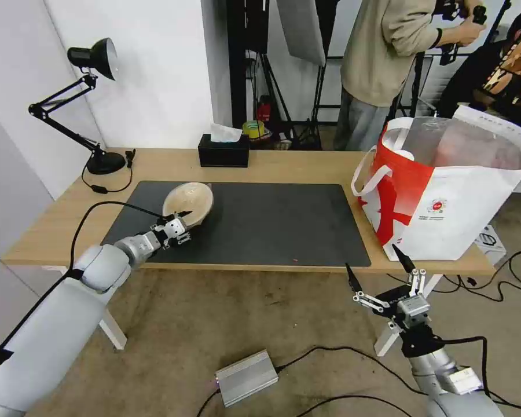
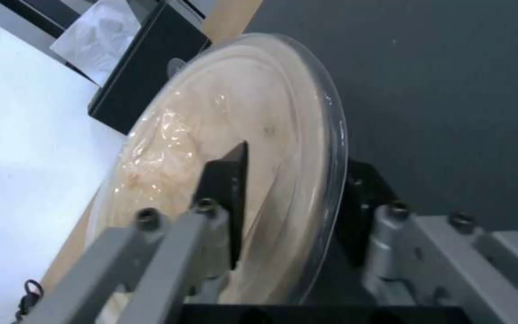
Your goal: Pick up the trash from the table and place it into the takeout bag.
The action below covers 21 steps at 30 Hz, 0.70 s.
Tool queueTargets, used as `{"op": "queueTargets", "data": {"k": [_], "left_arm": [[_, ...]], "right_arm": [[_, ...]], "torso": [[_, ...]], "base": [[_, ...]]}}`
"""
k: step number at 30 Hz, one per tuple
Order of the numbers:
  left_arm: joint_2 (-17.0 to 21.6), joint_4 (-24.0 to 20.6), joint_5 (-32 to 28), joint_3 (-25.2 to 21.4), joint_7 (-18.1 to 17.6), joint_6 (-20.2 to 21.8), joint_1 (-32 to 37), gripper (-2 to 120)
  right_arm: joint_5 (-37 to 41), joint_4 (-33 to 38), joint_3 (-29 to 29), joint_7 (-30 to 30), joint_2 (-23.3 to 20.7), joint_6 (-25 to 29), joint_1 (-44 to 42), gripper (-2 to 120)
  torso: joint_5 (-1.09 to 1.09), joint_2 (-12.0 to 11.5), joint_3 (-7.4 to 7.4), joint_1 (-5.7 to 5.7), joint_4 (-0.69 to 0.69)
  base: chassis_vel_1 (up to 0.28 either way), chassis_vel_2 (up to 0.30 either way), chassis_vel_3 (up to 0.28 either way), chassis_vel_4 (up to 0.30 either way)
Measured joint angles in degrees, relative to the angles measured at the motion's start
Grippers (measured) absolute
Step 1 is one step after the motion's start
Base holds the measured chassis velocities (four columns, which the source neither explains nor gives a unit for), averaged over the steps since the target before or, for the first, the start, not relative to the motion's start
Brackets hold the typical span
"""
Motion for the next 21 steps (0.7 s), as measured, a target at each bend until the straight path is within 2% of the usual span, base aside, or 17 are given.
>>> {"op": "queueTargets", "data": {"k": [2, 3, 7, 21], "left_arm": [[-0.2, 0.1, 0.3, 0.0, 0.0, 0.0, 0.0, 17], [-0.2, 0.1, 0.3, 0.0, 0.0, 0.0, 0.0, 17], [-0.7, 0.6, 0.9, 0.3, -0.2, -0.2, -0.5, 2], [-1.0, 1.4, 1.9, 0.9, 0.0, -1.1, -1.4, 1]], "right_arm": [[0.0, 0.0, 0.0, 0.0, 0.0, 0.0, 0.0, 100], [0.0, 0.0, 0.0, 0.0, 0.0, 0.0, 0.0, 100], [0.0, 0.0, 0.0, 0.0, 0.0, 0.0, 0.0, 100], [0.0, 0.0, 0.0, 0.0, 0.0, 0.0, 0.0, 100]], "torso": [[0.0, 0.0, 0.0, 0.0, 0.0], [0.0, 0.0, 0.0, 0.0, 0.0], [0.01, 0.0, 0.0, 0.0, 0.0], [0.0, 0.0, 0.0, 0.0, 0.0]], "base": [[0.0, 0.0, 0.0, 0.0], [0.0, 0.0, 0.0, 0.0], [0.0, 0.0, 0.0, 0.0], [0.0, 0.0, 0.0, 0.0]]}}
